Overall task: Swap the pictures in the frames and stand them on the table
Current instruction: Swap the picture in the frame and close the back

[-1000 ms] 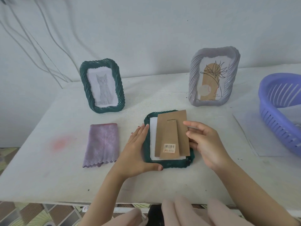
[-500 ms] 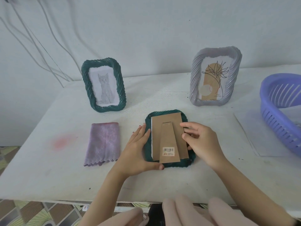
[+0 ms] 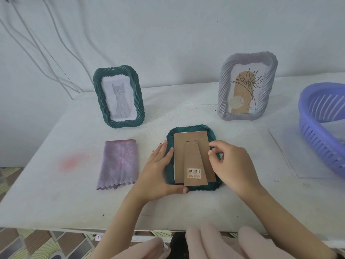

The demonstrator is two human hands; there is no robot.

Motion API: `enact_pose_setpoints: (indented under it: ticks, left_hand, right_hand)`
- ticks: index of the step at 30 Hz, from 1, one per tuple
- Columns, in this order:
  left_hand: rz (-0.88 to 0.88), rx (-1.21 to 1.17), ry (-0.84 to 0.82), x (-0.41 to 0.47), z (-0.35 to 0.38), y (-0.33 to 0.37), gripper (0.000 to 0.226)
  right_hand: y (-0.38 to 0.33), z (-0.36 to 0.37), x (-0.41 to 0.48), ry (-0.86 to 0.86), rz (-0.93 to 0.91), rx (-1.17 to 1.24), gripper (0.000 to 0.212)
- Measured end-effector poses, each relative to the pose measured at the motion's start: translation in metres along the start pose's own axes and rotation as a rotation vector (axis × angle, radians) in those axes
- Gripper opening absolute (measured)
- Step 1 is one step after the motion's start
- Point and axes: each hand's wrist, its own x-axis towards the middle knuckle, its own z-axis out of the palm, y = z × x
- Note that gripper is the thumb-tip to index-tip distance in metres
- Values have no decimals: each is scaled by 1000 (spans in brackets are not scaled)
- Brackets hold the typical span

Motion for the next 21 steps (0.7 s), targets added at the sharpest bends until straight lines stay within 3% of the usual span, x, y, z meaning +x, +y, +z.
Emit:
enact_pose_setpoints:
  ticks: [13,17,21]
  left_hand:
    - [27,-13,25,-1,3,-3,121]
    - [33,-61,40,-2,4,-6,99]
    - [-55,-342,58,-2,0,-5,72]
  right_hand:
    - [7,-2,-4,-100,-26,28,34]
    - [14,-5,2,-115,-80,-3,38]
    - [19,-6,6,-46,-147,4,33]
